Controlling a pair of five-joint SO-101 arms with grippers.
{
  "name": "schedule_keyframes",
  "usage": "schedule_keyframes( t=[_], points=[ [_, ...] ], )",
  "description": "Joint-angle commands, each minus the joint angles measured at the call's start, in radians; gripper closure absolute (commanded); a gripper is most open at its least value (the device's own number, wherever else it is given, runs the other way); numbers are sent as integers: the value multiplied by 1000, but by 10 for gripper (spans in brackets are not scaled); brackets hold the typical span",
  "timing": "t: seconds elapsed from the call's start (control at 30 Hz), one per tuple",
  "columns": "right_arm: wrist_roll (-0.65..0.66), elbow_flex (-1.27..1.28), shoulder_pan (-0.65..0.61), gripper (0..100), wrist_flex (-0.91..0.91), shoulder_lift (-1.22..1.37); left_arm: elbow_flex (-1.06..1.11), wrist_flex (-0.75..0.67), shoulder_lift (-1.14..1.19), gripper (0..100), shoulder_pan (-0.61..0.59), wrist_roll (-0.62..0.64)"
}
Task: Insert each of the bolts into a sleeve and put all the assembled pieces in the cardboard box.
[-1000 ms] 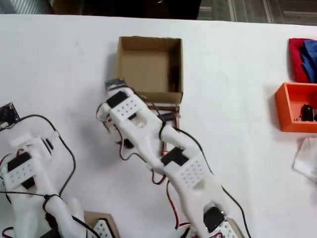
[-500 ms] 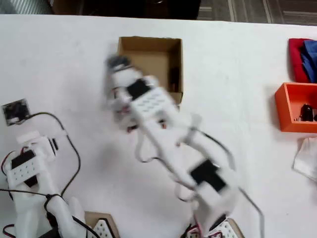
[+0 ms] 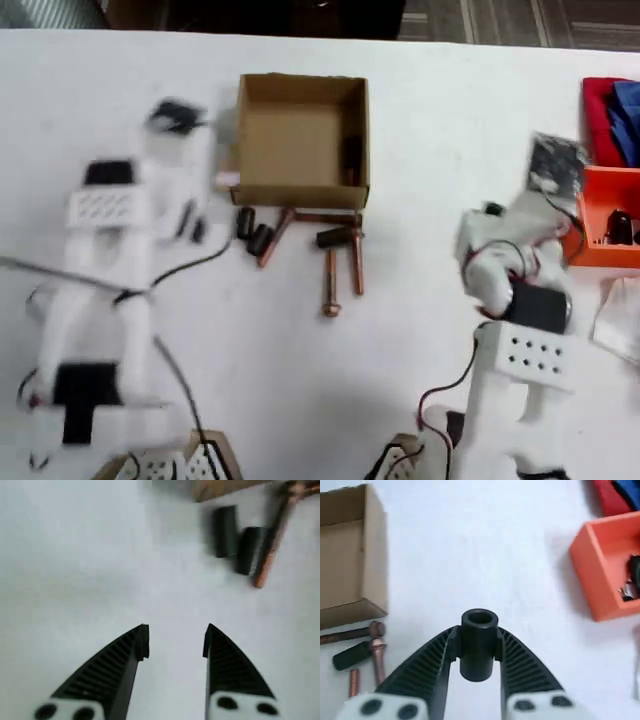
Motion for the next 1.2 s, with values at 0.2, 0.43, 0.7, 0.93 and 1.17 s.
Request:
schedule_keyframes(
  t=[0.2,0.43,0.7,0.93,1.17],
  points=[
    [-135,110,232,977,-237,108,-286,57,236,823,393,425],
    [-176,57,234,976,-331,315,-288,12,351,823,531,621],
    [-176,43,231,976,-331,364,-288,-35,419,710,532,689],
    [-176,43,231,976,-331,363,-278,-43,428,760,545,710],
    [-176,43,231,975,-331,363,-275,-54,431,805,552,710]
  ],
)
